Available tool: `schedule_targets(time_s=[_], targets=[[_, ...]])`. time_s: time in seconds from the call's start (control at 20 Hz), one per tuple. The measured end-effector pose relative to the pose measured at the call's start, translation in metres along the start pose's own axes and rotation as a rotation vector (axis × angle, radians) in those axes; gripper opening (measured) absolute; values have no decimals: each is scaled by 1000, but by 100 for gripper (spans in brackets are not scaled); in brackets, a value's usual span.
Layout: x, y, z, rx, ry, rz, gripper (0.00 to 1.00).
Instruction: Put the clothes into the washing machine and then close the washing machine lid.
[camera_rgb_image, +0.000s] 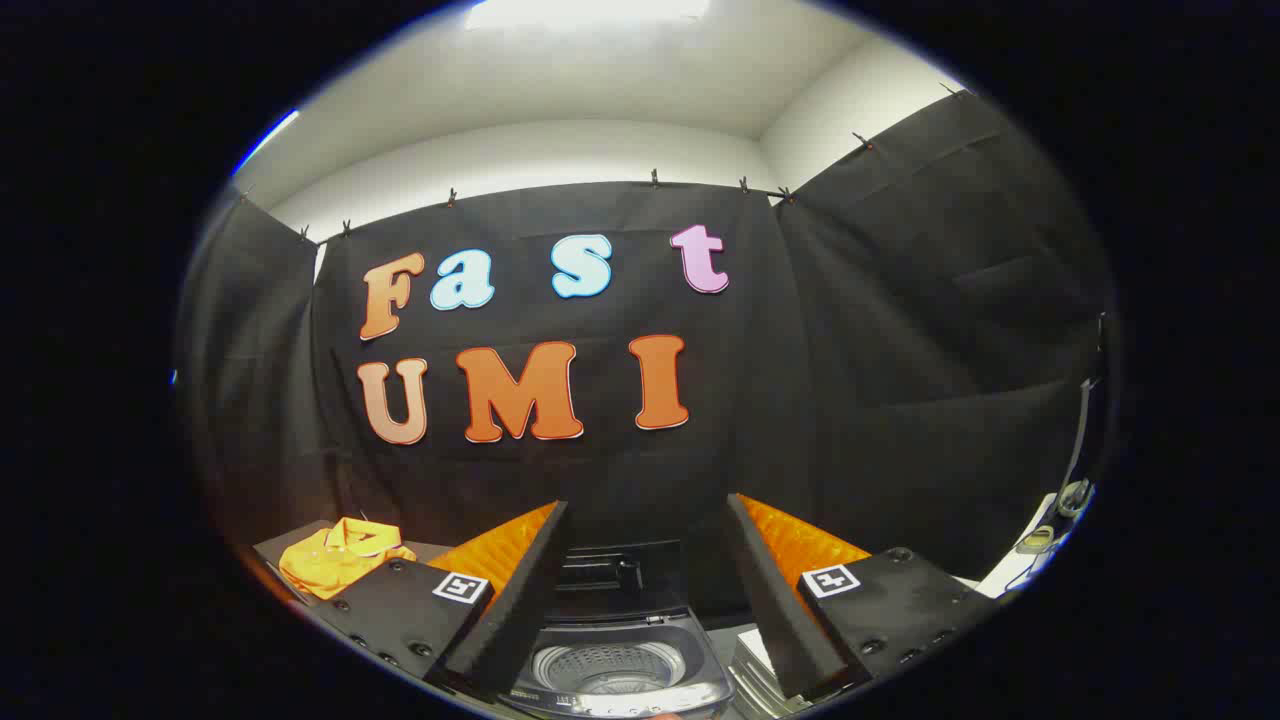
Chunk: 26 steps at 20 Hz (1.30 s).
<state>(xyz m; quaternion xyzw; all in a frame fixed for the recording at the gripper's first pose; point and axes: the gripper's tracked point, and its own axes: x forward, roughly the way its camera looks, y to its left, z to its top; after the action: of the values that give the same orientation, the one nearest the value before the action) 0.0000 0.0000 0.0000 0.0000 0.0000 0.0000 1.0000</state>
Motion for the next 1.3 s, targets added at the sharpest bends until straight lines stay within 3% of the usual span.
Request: schedule_targets(time_s=[1.3], targets=[[-12,16,-9,-14,-26,37,98]])
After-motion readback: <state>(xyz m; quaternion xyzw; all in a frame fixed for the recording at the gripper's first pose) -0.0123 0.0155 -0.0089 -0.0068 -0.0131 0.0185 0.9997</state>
